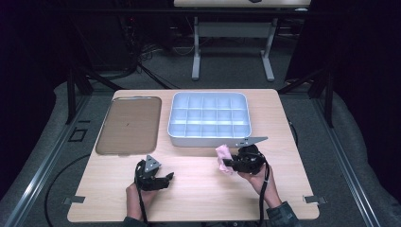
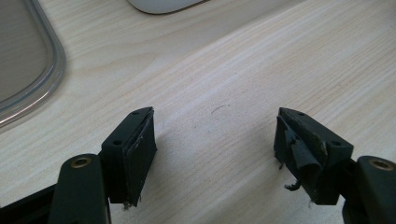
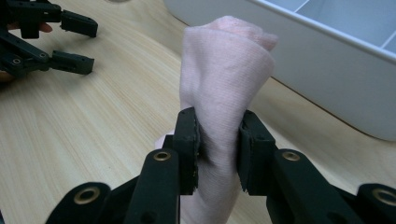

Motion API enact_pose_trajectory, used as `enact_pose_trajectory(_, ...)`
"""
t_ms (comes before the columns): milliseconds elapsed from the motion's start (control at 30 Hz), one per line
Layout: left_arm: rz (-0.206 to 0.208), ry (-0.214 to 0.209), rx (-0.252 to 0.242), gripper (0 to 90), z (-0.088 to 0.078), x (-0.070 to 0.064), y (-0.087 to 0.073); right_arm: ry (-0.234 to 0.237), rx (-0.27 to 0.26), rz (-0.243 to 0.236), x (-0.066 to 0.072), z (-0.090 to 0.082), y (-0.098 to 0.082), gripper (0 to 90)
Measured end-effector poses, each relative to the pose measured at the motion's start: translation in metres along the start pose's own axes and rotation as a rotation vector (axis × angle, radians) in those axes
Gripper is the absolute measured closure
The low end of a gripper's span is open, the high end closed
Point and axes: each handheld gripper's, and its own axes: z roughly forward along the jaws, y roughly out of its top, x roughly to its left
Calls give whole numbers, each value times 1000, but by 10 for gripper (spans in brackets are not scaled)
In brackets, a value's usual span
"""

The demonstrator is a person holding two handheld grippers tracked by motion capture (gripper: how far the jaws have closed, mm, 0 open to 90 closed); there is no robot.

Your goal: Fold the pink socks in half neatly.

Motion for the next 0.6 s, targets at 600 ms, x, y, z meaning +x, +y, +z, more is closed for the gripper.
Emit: enact_pose_trajectory(600,2,1,1,292,0,0,0,-61,-53,29,-17,-27,6,718)
